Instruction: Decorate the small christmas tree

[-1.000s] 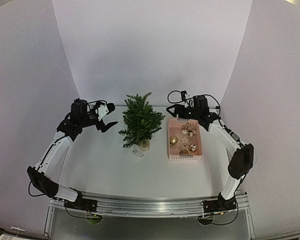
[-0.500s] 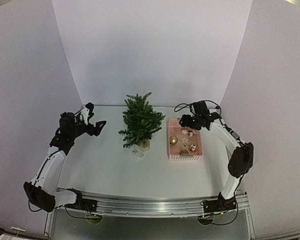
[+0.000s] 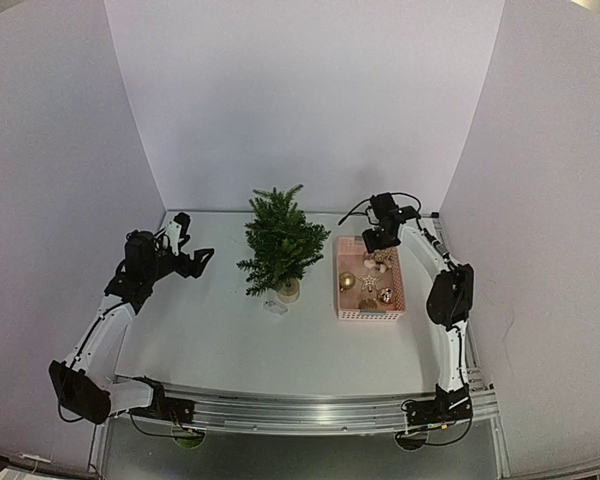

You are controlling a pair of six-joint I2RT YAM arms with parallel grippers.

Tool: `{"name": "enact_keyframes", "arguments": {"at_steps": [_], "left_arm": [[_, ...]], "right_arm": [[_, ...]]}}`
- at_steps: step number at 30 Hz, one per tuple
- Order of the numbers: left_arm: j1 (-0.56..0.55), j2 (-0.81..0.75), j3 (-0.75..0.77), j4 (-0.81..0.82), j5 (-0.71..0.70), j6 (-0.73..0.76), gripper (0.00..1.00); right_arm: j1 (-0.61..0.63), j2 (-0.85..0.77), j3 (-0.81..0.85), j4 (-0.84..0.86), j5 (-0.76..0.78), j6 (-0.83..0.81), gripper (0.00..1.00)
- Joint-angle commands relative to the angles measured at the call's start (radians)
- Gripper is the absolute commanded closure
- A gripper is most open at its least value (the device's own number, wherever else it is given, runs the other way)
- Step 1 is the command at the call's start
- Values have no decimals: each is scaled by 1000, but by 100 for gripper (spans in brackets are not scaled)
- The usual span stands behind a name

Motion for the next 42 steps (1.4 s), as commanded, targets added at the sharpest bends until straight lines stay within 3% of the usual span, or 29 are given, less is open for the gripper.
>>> {"name": "enact_keyframes", "arguments": {"at_steps": [1,16,30,42], "left_arm": [[5,15,4,38,3,23,7],[5,63,20,41,32,20,8],[5,78,28,48,49,25,8],[5,71,26,45,50,36,8]], "right_arm": [[-41,88,98,-119,-13,-160,39],[-81,240,247,-129,-70,-278,41],[-110,286,268,-129,-154,-298,51],[-111,259,240,-135,-224,-296,72]]}}
